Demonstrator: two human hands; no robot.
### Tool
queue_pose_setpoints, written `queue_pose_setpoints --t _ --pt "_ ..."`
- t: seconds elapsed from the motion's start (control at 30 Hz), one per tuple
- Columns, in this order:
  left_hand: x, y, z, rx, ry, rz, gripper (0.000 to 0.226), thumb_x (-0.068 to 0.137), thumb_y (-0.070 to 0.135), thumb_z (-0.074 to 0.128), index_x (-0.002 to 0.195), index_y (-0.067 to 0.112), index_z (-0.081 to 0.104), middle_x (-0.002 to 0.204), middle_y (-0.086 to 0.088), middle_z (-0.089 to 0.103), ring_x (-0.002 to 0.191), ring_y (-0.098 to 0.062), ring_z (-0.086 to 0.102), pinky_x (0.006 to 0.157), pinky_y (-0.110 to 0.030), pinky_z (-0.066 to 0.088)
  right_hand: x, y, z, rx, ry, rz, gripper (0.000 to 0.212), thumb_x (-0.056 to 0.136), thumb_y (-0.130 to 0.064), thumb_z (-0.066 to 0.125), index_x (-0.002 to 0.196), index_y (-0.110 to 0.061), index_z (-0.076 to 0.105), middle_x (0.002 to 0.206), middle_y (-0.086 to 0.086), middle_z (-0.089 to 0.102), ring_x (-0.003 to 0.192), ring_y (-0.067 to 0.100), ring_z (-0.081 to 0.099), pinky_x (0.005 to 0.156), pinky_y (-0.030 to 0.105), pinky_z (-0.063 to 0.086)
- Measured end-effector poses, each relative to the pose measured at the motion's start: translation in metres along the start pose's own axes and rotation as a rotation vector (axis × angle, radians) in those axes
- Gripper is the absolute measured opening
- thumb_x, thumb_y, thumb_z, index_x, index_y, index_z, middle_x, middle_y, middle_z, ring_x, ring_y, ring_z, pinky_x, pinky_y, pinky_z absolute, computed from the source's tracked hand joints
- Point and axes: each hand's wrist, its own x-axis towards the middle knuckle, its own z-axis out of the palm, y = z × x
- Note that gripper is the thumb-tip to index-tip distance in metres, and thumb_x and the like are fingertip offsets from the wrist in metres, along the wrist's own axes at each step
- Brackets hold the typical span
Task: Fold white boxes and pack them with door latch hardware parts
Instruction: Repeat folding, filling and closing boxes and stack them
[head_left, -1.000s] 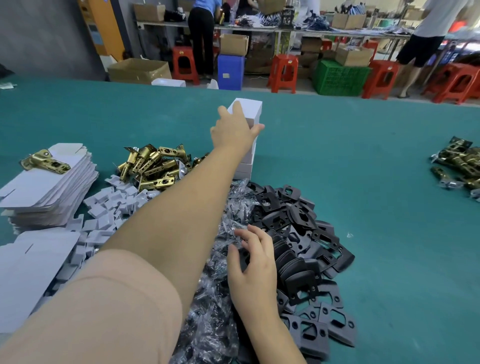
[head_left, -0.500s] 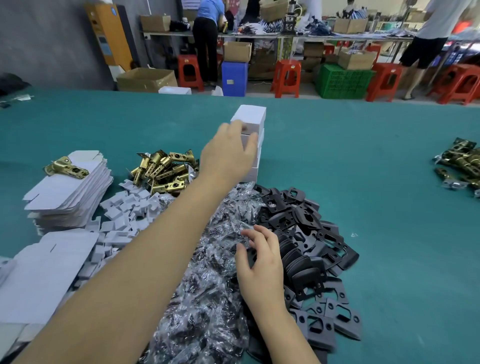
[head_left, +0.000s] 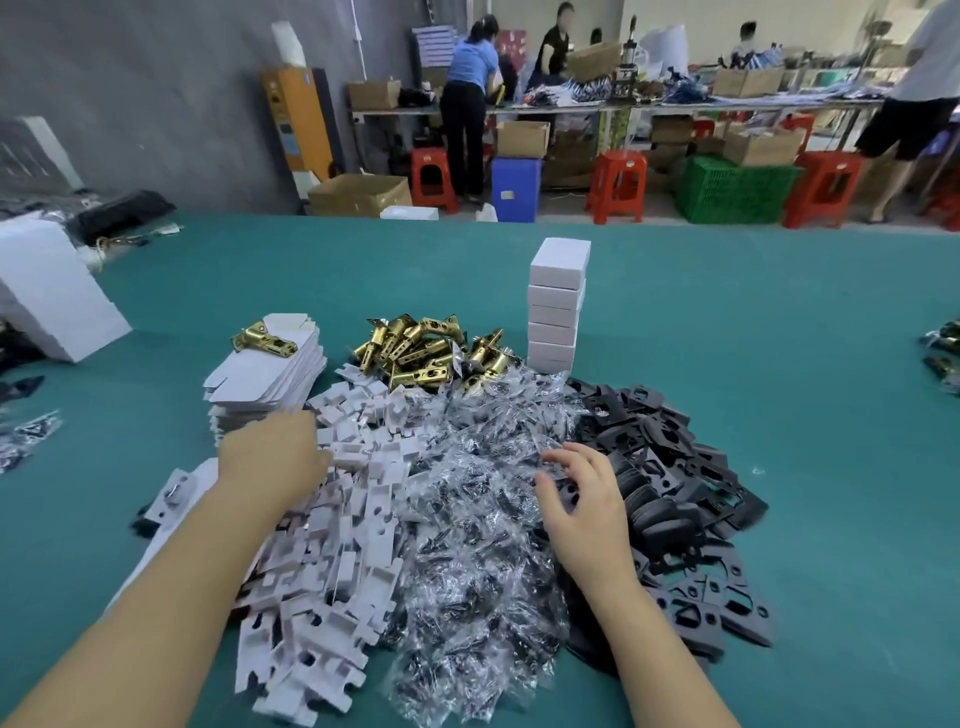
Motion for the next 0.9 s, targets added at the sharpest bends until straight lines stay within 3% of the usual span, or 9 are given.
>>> queue_pose_setpoints --t 0.1,0.17,0.3,0.5,0.63,0.73,0.83,0.9 --pt "0.001 -0.019 0.016 0.017 -0.135 -0.065 0.052 0.097 0.062 0.047 0.133 0.023 0.048 0.114 0.0 0.063 0.097 -0.024 0.06 0.069 -0.032 0.043 -0.001 0.001 0.0 -0.018 0.011 -0.017 0.018 0.099 -0.027 0.065 0.117 -0.029 0.066 0.127 -0.016 0.05 0.117 -0.016 0.045 0.107 0.027 0.043" --pt "0.003 -0.021 0.023 -0.003 -0.139 -0.051 0.039 0.097 0.059 0.05 0.114 0.023 0.055 0.097 0.003 0.061 0.093 -0.023 0.06 0.07 -0.031 0.045 -0.003 0.003 0.0 -0.018 0.013 -0.012 0.019 0.099 -0.025 0.065 0.118 -0.026 0.067 0.128 -0.014 0.052 0.119 -0.008 0.048 0.109 0.027 0.042" --pt "0.009 -0.021 0.027 -0.06 -0.102 -0.015 0.02 0.101 0.034 0.051 0.085 0.022 0.051 0.081 0.006 0.053 0.085 -0.021 0.06 0.068 -0.03 0.046 -0.004 0.004 -0.002 -0.01 0.012 0.002 0.018 0.1 -0.024 0.064 0.118 -0.025 0.067 0.129 -0.012 0.053 0.122 0.003 0.052 0.11 0.032 0.044" --pt "0.01 -0.014 0.022 -0.07 -0.158 -0.016 0.024 0.091 0.01 0.044 0.072 0.021 0.053 0.076 0.004 0.055 0.082 -0.023 0.062 0.073 -0.033 0.054 -0.006 0.0 -0.005 0.003 -0.001 0.003 0.015 0.101 -0.025 0.064 0.115 -0.03 0.064 0.126 -0.014 0.053 0.123 0.005 0.053 0.112 0.038 0.044" --pt "-0.001 -0.003 0.015 0.051 -0.027 -0.083 0.019 0.092 0.01 0.047 0.086 0.021 0.062 0.073 0.004 0.051 0.074 -0.022 0.057 0.064 -0.028 0.043 -0.007 -0.002 -0.007 -0.005 0.003 0.005 0.016 0.101 -0.023 0.064 0.117 -0.023 0.067 0.123 -0.015 0.054 0.121 0.006 0.054 0.112 0.038 0.045" --pt "-0.01 0.012 -0.014 0.0 0.131 -0.083 0.017 0.094 0.008 0.05 0.099 0.016 0.064 0.064 0.004 0.045 0.063 -0.021 0.052 0.056 -0.026 0.037 -0.005 -0.003 -0.008 -0.001 0.014 0.015 0.016 0.101 -0.021 0.064 0.117 -0.022 0.068 0.121 -0.015 0.056 0.119 0.007 0.056 0.111 0.038 0.046" --pt "-0.03 0.038 -0.054 -0.142 0.495 0.128 0.015 0.101 0.011 0.045 0.107 0.011 0.058 0.059 0.003 0.037 0.043 -0.014 0.035 0.044 -0.024 0.024 -0.005 -0.004 -0.009 0.043 0.055 -0.008 0.016 0.1 -0.019 0.064 0.114 -0.027 0.067 0.118 -0.015 0.06 0.115 0.004 0.059 0.106 0.034 0.05" --pt "-0.047 0.061 -0.078 -0.514 0.656 0.327 0.019 0.105 0.018 0.04 0.099 0.013 0.057 0.057 0.004 0.04 0.042 -0.009 0.035 0.042 -0.028 0.022 -0.004 -0.004 -0.012 0.12 0.071 -0.005 0.016 0.1 -0.022 0.063 0.107 -0.035 0.067 0.112 -0.017 0.065 0.107 0.001 0.064 0.096 0.023 0.054"
